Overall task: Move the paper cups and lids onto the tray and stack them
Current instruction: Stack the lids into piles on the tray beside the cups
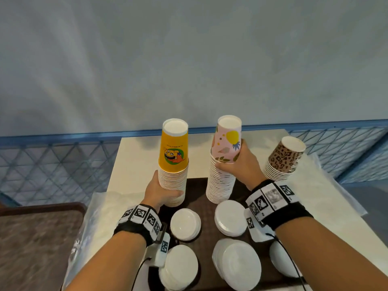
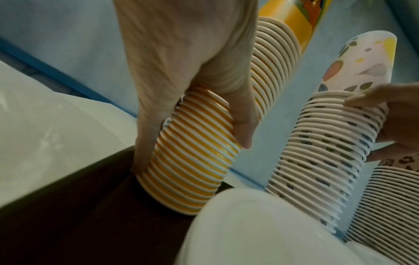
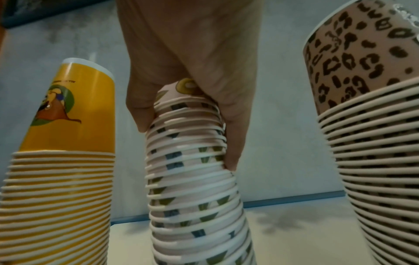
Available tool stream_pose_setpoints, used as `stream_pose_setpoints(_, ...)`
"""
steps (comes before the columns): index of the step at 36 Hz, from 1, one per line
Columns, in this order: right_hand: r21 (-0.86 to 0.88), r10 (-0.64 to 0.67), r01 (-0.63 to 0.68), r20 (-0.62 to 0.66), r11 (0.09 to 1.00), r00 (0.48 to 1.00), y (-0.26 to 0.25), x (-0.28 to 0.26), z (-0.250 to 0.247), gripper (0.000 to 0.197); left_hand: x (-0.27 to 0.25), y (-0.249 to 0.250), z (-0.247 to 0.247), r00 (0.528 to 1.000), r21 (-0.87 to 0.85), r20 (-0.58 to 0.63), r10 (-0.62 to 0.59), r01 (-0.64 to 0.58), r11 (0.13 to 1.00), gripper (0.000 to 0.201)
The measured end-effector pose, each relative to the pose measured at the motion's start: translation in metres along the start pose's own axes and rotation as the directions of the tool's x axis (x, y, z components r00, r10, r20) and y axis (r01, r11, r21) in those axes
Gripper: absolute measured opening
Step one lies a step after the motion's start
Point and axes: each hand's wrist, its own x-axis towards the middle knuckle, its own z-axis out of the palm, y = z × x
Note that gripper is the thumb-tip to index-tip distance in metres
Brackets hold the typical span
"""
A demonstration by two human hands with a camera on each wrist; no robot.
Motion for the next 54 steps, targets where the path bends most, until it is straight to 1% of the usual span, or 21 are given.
stream_pose_setpoints(7,-0.004,0.020,-0.020,0.020,1.000,1.000,0.002,0.000,-0.002,0.079,-0.006,-0.004,-0.002,0.997,-0.010,0.072,-0.029,0.029,1.000,0.104)
stream_pose_setpoints(10,-0.005,-0.021,0.021,0.034,1.000,0.999,-0.001,-0.010,-0.013,0.087,-0.018,0.011,-0.012,0.981,0.115,0.119,-0.152,0.138,0.984,0.109)
stream_pose_setpoints(12,0.016,-0.031,0.032,-0.008,0.999,0.999,-0.002,-0.025,-0.023,0.096,-0.025,0.022,-0.022,0.979,0.230,0.053,-0.196,0.179,0.956,0.108)
stream_pose_setpoints(13,0.055,-0.008,0.010,-0.043,0.998,0.999,-0.001,-0.035,-0.028,0.097,-0.030,0.028,-0.027,0.988,0.265,-0.015,-0.156,0.155,0.952,0.105)
stream_pose_setpoints(14,0.116,0.025,-0.017,-0.076,0.993,0.997,0.002,-0.047,-0.032,0.095,-0.039,0.036,-0.031,0.993,0.287,-0.095,-0.070,0.095,0.953,0.099)
stream_pose_setpoints(16,0.222,0.077,-0.048,-0.124,0.974,0.989,0.012,-0.075,-0.035,0.085,-0.065,0.052,-0.033,0.964,0.290,-0.222,0.148,-0.080,0.954,0.076)
stream_pose_setpoints(17,0.246,0.102,-0.067,-0.130,0.967,0.986,0.017,-0.090,-0.035,0.080,-0.081,0.060,-0.029,0.946,0.255,-0.236,0.222,-0.160,0.953,0.062)
stream_pose_setpoints(19,0.273,0.186,-0.157,-0.086,0.949,0.979,0.034,-0.119,-0.030,0.074,-0.115,0.067,-0.013,0.951,0.134,-0.152,0.268,-0.249,0.959,0.039)
stream_pose_setpoints(21,0.277,0.303,-0.296,0.020,0.914,0.953,0.052,-0.144,-0.020,0.071,-0.142,0.059,0.011,0.965,0.117,0.020,0.260,-0.261,0.958,0.031)
stream_pose_setpoints(24,0.203,0.418,-0.446,0.166,0.872,0.893,0.081,-0.171,-0.001,0.072,-0.166,0.040,0.053,0.940,0.296,0.316,0.130,-0.228,0.928,0.040)
stream_pose_setpoints(26,0.109,0.447,-0.479,0.227,0.871,0.865,0.095,-0.183,0.008,0.074,-0.168,0.028,0.078,0.901,0.435,0.432,0.046,-0.253,0.864,0.054)
stream_pose_setpoints(29,-0.029,0.463,-0.475,0.277,0.880,0.842,0.106,-0.193,0.016,0.076,-0.161,0.019,0.100,0.876,0.635,0.466,-0.128,-0.230,0.737,0.064)
stream_pose_setpoints(32,-0.075,0.440,-0.438,0.283,0.896,0.852,0.112,-0.194,0.016,0.073,-0.156,0.019,0.112,0.835,0.766,0.465,-0.294,-0.214,0.606,0.074)
stream_pose_setpoints(34,-0.059,0.436,-0.439,0.301,0.896,0.848,0.113,-0.191,0.013,0.070,-0.157,0.022,0.118,0.825,0.806,0.454,-0.336,-0.219,0.549,0.080)
stream_pose_setpoints(36,-0.029,0.446,-0.461,0.315,0.887,0.838,0.114,-0.190,0.010,0.066,-0.157,0.025,0.124,0.826,0.820,0.441,-0.350,-0.213,0.531,0.080)
stream_pose_setpoints(41,0.084,0.444,-0.482,0.277,0.872,0.852,0.114,-0.190,0.007,0.052,-0.158,0.032,0.132,0.846,0.803,0.408,-0.343,-0.154,0.576,0.085)
stream_pose_setpoints(45,0.195,0.433,-0.478,0.232,0.856,0.871,0.110,-0.189,0.001,0.049,-0.159,0.035,0.129,0.872,0.722,0.400,-0.281,-0.111,0.683,0.083)
stream_pose_setpoints(48,0.338,0.443,-0.510,0.260,0.791,0.858,0.105,-0.185,-0.004,0.052,-0.158,0.037,0.121,0.916,0.557,0.330,-0.227,0.005,0.830,0.079)
stream_pose_setpoints(50,0.370,0.417,-0.496,0.275,0.786,0.866,0.099,-0.181,-0.005,0.053,-0.159,0.039,0.112,0.932,0.414,0.277,-0.235,0.105,0.904,0.074)
stream_pose_setpoints(52,0.395,0.385,-0.477,0.293,0.785,0.875,0.089,-0.177,-0.002,0.054,-0.163,0.039,0.100,0.926,0.250,0.273,-0.260,0.192,0.949,0.065)
stream_pose_setpoints(54,0.476,0.337,-0.471,0.342,0.743,0.877,0.077,-0.175,0.004,0.051,-0.169,0.036,0.086,0.918,0.090,0.274,-0.287,0.272,0.958,0.060)
